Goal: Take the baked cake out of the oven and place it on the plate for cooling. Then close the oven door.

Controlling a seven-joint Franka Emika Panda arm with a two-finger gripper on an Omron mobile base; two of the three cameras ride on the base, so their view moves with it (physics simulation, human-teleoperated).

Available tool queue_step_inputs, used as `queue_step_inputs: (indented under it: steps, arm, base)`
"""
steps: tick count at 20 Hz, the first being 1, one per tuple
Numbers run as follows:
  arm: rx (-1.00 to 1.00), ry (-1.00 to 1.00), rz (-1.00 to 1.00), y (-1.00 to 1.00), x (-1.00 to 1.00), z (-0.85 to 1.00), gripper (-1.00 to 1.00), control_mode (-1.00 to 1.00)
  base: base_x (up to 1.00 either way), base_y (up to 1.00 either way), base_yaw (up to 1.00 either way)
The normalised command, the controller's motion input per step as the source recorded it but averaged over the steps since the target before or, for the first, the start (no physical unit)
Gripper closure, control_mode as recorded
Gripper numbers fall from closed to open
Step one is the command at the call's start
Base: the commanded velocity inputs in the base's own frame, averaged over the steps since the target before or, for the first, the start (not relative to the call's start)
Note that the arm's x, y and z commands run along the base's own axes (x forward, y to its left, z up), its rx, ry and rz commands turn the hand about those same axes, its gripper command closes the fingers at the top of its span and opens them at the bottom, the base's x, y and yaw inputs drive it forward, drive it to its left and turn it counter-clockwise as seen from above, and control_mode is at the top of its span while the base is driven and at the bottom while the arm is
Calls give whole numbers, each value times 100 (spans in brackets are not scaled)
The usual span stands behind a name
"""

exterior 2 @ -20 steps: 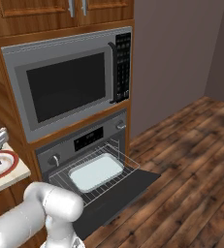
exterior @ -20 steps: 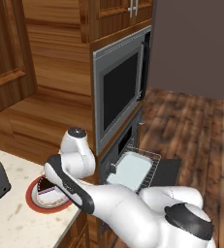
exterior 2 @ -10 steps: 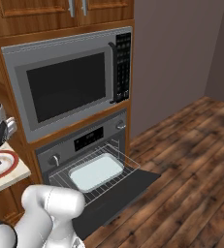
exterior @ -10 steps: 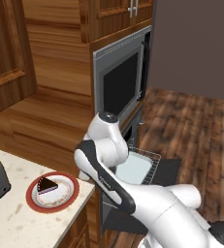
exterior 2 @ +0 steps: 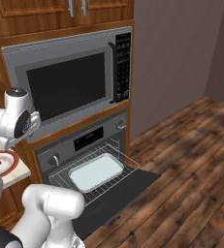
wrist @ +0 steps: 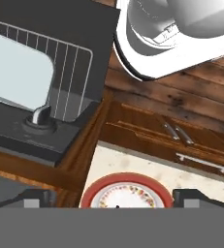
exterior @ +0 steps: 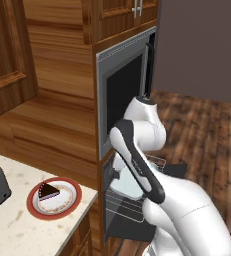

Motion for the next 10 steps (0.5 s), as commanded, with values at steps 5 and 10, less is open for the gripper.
queue_step_inputs:
  steps: [5, 10]
  arm:
    - [-3, 22, -44, -99, 35, 17, -100, -100]
    - [-13, 4, -43, -93, 55, -1, -100, -100]
  base:
    - [0, 0, 0]
    - [0, 0, 0]
